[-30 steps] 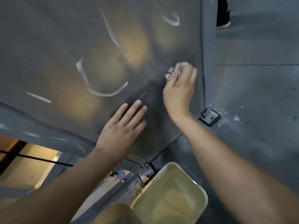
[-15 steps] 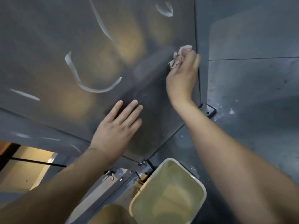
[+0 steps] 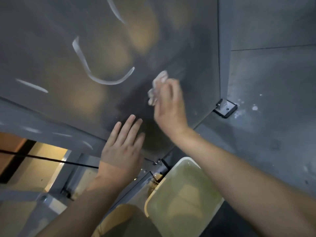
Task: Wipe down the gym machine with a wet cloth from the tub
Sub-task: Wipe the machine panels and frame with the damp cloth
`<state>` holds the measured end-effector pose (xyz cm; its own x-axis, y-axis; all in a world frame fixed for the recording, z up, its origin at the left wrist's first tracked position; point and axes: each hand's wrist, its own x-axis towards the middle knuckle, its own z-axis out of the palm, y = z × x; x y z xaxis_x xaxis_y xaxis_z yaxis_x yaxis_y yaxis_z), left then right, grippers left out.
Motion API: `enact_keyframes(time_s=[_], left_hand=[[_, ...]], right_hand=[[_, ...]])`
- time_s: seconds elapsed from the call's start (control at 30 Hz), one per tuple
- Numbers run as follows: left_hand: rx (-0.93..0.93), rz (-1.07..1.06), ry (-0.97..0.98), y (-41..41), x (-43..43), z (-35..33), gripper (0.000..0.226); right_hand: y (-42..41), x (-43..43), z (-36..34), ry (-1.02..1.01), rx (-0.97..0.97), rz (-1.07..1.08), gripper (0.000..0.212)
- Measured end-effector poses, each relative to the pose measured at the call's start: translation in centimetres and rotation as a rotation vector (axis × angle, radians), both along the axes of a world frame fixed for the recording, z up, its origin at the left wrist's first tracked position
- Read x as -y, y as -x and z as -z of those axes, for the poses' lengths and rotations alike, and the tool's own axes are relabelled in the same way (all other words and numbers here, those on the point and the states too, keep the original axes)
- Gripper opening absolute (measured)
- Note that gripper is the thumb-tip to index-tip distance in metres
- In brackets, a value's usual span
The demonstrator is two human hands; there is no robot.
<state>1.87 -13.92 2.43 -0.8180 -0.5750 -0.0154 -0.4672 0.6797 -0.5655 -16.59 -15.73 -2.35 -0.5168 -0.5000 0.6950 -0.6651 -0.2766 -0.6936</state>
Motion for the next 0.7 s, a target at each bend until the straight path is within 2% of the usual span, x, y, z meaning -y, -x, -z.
enact_keyframes(time_s=[0.03, 0.1, 0.17, 0.2, 0.27, 0.3, 0.33, 0.4, 0.43, 0.5, 0.53, 0.57, 0.6, 0.67, 0.7], left_hand=[[-0.011, -0.005, 0.007, -0.2, 0.0, 0.0, 0.053], [-0.001, -0.010, 0.020, -0.7, 0.1, -0.1, 0.056], [0.020, -0.013, 0.028, -0.9, 0.3, -0.1, 0.058], [0.022, -0.014, 0.031, -1.0, 0.2, -0.1, 0.058], [0.015, -0.016, 0.041, -1.1, 0.0, 0.2, 0.058], [0.008, -0.023, 0.046, -1.2, -0.1, 0.5, 0.058], [0.003, -0.031, 0.050, -1.3, -0.2, 0.7, 0.059], [-0.009, -0.042, 0.053, -1.6, -0.4, 1.1, 0.060], [-0.014, -0.046, 0.053, -1.7, -0.5, 1.3, 0.062], [-0.010, -0.054, 0.052, -1.9, -0.4, 1.4, 0.065], [-0.005, -0.058, 0.047, -1.9, -0.4, 1.4, 0.067], [-0.005, -0.061, 0.045, -1.9, -0.4, 1.4, 0.067], [-0.009, -0.064, 0.046, -1.9, -0.4, 1.5, 0.066], [-0.033, -0.070, 0.055, -1.8, -0.6, 1.7, 0.064], [-0.051, -0.073, 0.057, -1.8, -0.7, 2.0, 0.063]], right_hand=[[-1.4, -0.5, 0.8, -0.005, -0.161, -0.104, 0.036], [-0.9, -0.9, 2.1, -0.070, -0.345, -0.232, 0.027], [1.9, -0.2, 1.9, -0.043, -0.373, -0.145, 0.022], [3.4, 0.3, 1.4, 0.001, -0.275, -0.046, 0.023], [5.1, 1.1, -0.2, 0.061, 0.079, 0.152, 0.023], [4.5, 1.4, -0.8, 0.091, 0.181, 0.225, 0.025], [3.1, 1.5, -1.1, 0.089, 0.198, 0.226, 0.027], [-0.9, 0.9, -1.0, 0.069, 0.046, 0.011, 0.025], [-2.4, 0.4, -0.3, 0.088, -0.101, -0.113, 0.023], [-2.5, -0.3, 1.3, 0.102, -0.439, -0.190, 0.025], [-1.1, 0.0, 2.0, 0.108, -0.496, -0.173, 0.028], [0.5, 0.2, 2.5, 0.100, -0.452, -0.131, 0.029], [2.0, 0.5, 2.7, 0.078, -0.322, -0.070, 0.027], [4.1, 0.9, 2.9, 0.010, 0.051, 0.116, 0.020], [3.9, 1.1, 2.9, -0.006, 0.166, 0.174, 0.019]])
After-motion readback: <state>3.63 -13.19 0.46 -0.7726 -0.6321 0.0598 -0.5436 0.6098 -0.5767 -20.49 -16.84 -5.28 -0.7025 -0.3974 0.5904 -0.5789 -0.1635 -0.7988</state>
